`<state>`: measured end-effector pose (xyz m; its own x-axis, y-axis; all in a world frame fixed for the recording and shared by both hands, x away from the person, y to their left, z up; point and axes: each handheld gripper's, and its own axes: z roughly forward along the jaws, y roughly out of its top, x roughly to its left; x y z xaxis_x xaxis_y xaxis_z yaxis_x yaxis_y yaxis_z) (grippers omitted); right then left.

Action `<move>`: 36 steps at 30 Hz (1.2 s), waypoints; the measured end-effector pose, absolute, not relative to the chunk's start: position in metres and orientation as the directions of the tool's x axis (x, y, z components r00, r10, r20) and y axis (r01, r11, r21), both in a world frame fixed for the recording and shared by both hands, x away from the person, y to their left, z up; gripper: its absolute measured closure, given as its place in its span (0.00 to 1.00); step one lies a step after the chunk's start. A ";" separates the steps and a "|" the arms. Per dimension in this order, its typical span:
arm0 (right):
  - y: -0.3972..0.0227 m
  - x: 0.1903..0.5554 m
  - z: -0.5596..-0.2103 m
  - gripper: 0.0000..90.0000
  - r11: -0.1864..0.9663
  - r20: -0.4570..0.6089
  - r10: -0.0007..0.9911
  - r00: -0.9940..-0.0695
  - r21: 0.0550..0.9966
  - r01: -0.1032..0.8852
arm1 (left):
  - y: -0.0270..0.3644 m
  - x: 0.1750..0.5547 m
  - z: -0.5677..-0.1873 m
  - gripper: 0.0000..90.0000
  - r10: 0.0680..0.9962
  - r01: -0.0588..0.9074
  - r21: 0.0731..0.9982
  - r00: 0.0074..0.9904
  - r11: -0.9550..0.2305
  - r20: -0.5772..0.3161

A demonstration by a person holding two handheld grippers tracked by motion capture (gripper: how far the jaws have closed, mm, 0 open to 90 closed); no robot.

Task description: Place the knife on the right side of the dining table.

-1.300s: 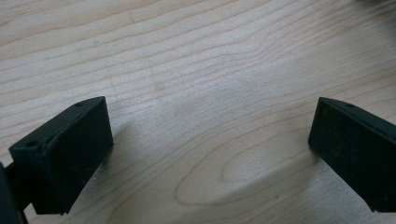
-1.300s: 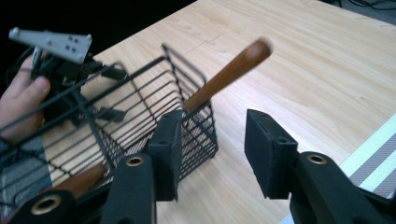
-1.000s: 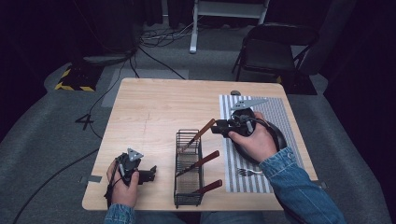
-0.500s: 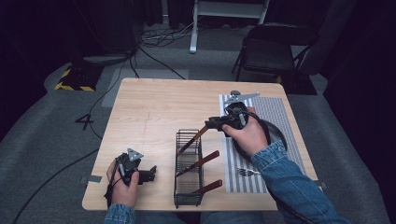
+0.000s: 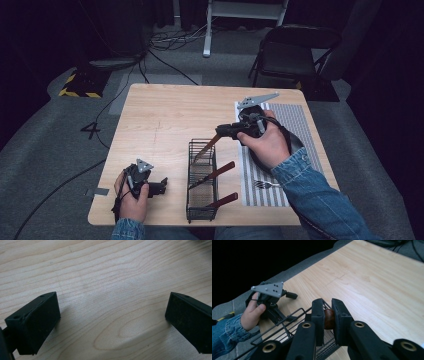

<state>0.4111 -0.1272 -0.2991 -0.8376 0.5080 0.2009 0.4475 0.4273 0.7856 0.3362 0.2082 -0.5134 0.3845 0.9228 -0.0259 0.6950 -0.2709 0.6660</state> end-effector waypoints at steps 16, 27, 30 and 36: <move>-0.187 0.408 -0.232 0.90 0.347 0.182 0.576 -0.797 0.828 0.440 | 0.208 0.336 -0.513 0.00 0.923 0.695 0.666 0.384 -0.271 -0.026; -0.224 0.420 -0.218 0.90 0.306 0.137 0.663 -0.736 0.847 0.434 | 0.208 0.336 -0.513 0.00 0.923 0.695 0.666 0.384 -0.271 -0.026; -0.232 0.430 -0.220 0.90 0.295 0.136 0.687 -0.714 0.845 0.445 | 0.208 0.336 -0.513 0.00 0.923 0.695 0.666 0.384 -0.270 -0.026; -0.241 0.450 -0.222 0.90 0.275 0.136 0.715 -0.686 0.847 0.455 | 0.208 0.336 -0.514 0.00 0.923 0.696 0.666 0.383 -0.267 -0.030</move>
<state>0.4498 -0.2410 -0.2220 -0.6859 0.7149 0.1358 0.4547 0.2754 0.8470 0.3365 0.2078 -0.5136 0.3829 0.9233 -0.0301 0.6964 -0.2671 0.6660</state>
